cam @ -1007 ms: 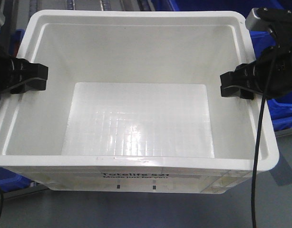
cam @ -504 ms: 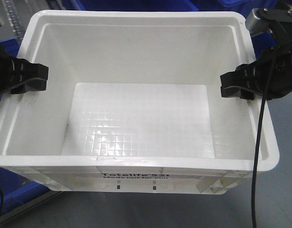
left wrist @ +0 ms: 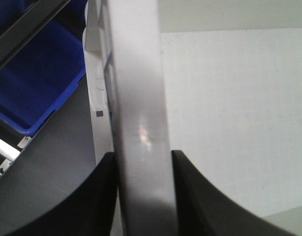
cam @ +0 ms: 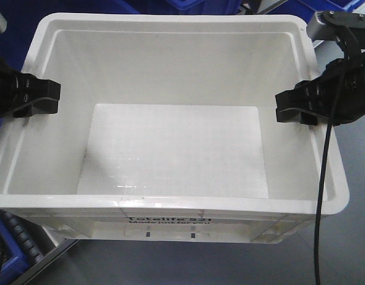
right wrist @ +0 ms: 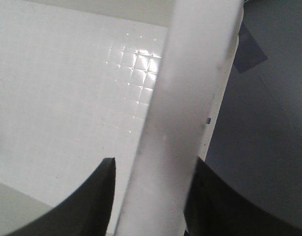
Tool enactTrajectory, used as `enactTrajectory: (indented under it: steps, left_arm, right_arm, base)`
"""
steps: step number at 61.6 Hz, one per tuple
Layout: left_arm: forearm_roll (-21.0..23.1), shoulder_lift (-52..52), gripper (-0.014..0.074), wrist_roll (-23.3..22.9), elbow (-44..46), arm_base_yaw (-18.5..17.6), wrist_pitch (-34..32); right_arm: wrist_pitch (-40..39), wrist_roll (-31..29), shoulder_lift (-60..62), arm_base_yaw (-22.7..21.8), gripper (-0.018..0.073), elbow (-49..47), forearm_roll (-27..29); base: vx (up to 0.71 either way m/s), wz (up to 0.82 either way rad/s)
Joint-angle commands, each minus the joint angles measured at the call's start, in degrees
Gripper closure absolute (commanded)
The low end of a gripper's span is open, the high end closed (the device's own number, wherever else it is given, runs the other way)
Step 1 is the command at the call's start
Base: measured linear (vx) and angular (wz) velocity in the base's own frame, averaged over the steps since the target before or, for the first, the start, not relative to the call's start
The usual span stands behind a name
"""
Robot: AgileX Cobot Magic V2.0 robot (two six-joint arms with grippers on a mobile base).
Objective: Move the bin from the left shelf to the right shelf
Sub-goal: 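Hold the crate with both grippers while the base drives away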
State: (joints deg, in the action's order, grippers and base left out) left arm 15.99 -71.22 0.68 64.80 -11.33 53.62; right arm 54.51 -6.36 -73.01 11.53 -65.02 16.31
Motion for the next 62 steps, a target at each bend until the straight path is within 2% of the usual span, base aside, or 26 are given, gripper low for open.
enactTrajectory:
  steps: [1, 34, 62]
  left_arm:
    - [2.48, 2.54, 0.0604, 2.64, 2.01, -0.26, -5.0]
    - [2.48, 2.54, 0.0604, 2.64, 2.01, -0.26, -5.0]
    - [2.48, 2.54, 0.0604, 2.64, 2.01, -0.26, -5.0]
  right_arm:
    - [-4.08, -0.88, 1.96, -0.31, 0.0564, -1.89, -0.49]
    - [-4.04, -0.88, 1.96, -0.31, 0.0564, -1.89, -0.49]
    - [-4.04, -0.88, 1.96, -0.31, 0.0564, -1.89, -0.49]
  base:
    - [0.14, -0.47]
    - [0.15, -0.54]
    - [0.19, -0.75]
